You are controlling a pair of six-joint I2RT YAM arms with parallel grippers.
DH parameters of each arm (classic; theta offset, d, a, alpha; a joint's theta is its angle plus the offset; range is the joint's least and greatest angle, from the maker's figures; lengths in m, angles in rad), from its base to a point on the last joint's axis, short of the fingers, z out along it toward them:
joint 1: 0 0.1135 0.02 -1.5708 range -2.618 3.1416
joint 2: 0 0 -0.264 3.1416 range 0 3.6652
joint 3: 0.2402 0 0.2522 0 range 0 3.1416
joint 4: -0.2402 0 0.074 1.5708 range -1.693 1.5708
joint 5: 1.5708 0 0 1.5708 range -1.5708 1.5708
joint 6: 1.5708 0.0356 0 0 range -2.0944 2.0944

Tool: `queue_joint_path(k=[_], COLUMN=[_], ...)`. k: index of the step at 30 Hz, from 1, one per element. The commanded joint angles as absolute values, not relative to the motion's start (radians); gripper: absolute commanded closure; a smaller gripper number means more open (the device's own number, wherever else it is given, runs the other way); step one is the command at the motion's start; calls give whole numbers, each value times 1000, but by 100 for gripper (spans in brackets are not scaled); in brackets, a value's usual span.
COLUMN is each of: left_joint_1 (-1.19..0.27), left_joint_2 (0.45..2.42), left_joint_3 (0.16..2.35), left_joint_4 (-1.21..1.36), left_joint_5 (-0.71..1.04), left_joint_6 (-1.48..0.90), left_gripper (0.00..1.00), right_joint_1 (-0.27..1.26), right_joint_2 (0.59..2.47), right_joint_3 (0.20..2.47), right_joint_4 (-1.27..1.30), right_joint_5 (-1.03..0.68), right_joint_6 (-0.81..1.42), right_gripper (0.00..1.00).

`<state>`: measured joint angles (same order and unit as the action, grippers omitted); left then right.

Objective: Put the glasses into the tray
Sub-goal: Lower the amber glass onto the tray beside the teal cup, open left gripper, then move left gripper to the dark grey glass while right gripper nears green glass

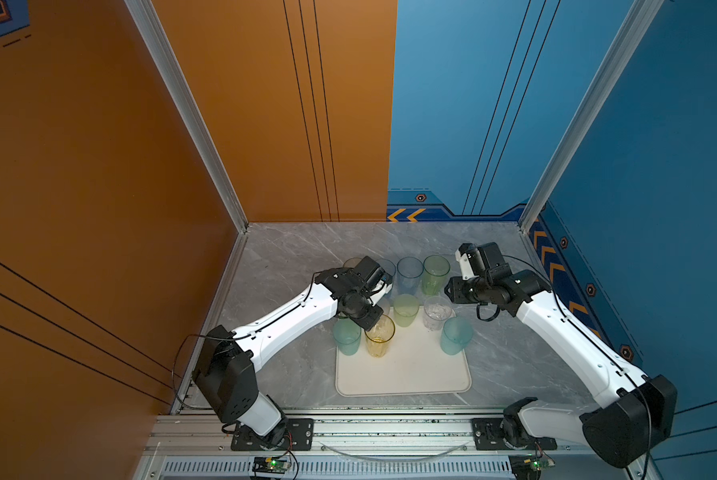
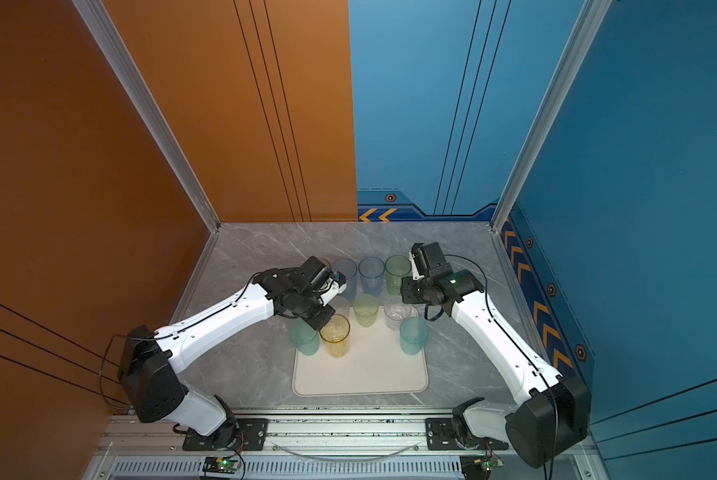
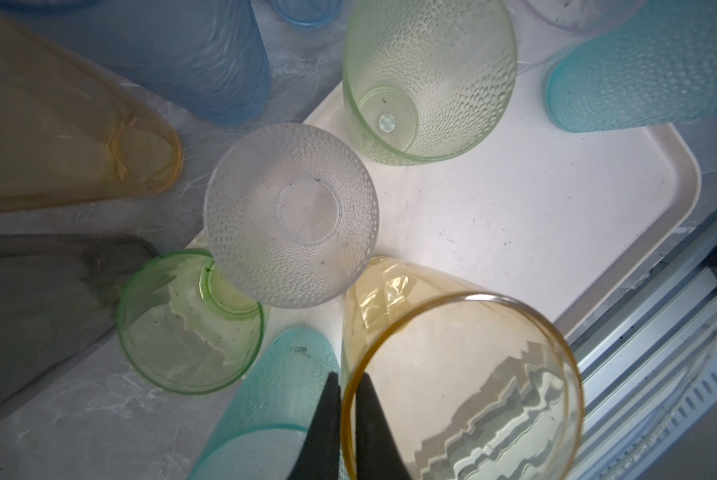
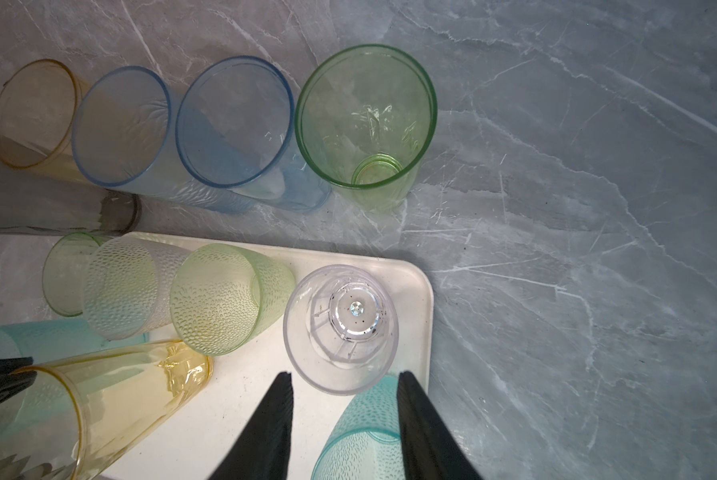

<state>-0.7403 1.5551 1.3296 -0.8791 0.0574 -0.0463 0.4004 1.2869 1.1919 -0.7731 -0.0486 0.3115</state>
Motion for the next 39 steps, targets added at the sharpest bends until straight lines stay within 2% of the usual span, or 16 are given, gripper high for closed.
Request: queue_joint_path(k=[1, 24, 34, 39], left_joint_1=[-750, -774, -728, -597], left_joint_2=[1522, 1413, 1210, 1116], left_joint_3=[1324, 1359, 1217, 1086], left_joint_4=[-882, -848, -550, -366], left_joint_5=[62, -37, -239, -186], left_joint_6=[-30, -17, -97, -197], left_gripper=[86, 84, 80, 79], right_joint_1=[408, 399, 348, 283], right_joint_2=[1292, 1289, 1288, 1330], right_joint_3=[1224, 1216, 1227, 1270], right_joint_4=[-772, -775, -785, -802], right_joint_5=[-17, -9, -12, -39], right_joint_6=[308, 305, 301, 287], right_gripper=[59, 59, 59, 64])
